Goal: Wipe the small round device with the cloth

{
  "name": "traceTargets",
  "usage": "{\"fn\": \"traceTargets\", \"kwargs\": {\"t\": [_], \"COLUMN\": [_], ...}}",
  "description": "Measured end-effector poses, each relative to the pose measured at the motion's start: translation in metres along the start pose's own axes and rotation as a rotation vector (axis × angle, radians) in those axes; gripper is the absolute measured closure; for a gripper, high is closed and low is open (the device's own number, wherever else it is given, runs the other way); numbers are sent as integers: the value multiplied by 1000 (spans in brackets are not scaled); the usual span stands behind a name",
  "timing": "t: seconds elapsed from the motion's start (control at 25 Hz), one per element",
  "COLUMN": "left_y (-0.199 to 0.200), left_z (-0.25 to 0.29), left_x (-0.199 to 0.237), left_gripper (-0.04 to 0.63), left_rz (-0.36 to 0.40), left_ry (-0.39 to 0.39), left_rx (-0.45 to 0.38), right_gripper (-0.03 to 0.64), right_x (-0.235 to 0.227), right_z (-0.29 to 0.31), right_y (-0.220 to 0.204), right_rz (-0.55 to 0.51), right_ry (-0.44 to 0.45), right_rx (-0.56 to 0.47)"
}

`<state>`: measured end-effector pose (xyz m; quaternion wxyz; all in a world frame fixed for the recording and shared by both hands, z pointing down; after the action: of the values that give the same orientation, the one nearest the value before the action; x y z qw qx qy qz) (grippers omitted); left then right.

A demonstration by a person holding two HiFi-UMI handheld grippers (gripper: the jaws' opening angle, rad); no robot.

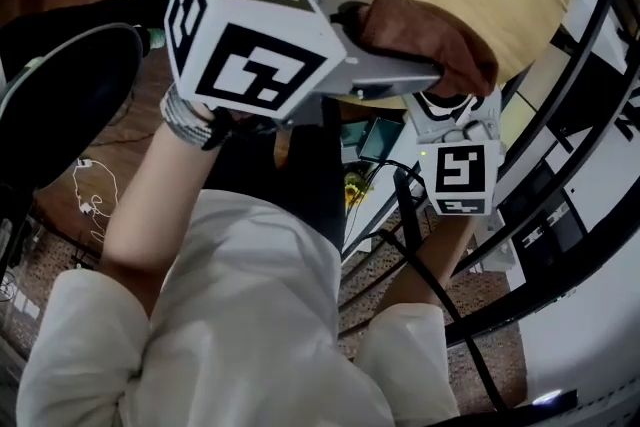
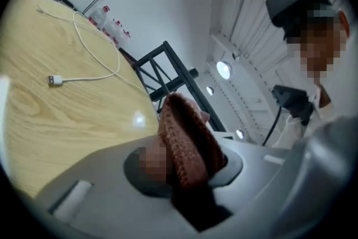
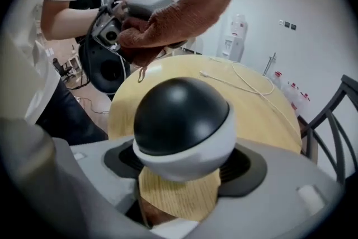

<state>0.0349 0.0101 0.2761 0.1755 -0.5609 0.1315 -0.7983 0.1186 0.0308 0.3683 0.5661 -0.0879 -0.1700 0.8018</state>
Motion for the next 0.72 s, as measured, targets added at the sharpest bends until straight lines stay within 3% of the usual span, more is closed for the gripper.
{"fn": "traceTargets", "kwargs": {"t": [0.12, 0.24, 0.56, 0.72], "left_y": [-13, -22, -27, -33], "left_z": [23, 41, 40, 43], "left_x": [1, 1, 20, 28], "left_gripper": [471, 471, 472, 472], "left_rz": [85, 174, 162, 139], "left_ry": [139, 251, 316, 302], "left_rx": [118, 211, 230, 228], "right_gripper": [252, 243, 241, 244], "right_x": [6, 6, 3, 5], "right_z": [1, -3, -4, -2], "right_y": [-1, -3, -4, -1], "right_rz": [28, 13, -211, -242], "right_ry": [-23, -5, 57, 76], "right_rx": [55, 41, 13, 0]}}
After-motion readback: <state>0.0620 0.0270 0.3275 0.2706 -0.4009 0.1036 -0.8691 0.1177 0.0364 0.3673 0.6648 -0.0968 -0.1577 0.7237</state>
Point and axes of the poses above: the fingertips, and each gripper's own axes: z forward along the fingers, x to its left, y out of its top, the point moved 3 cm from there along -z, backward along the fingers, and after that the axes turned 14 degrees about x, right-handed, at the moved point
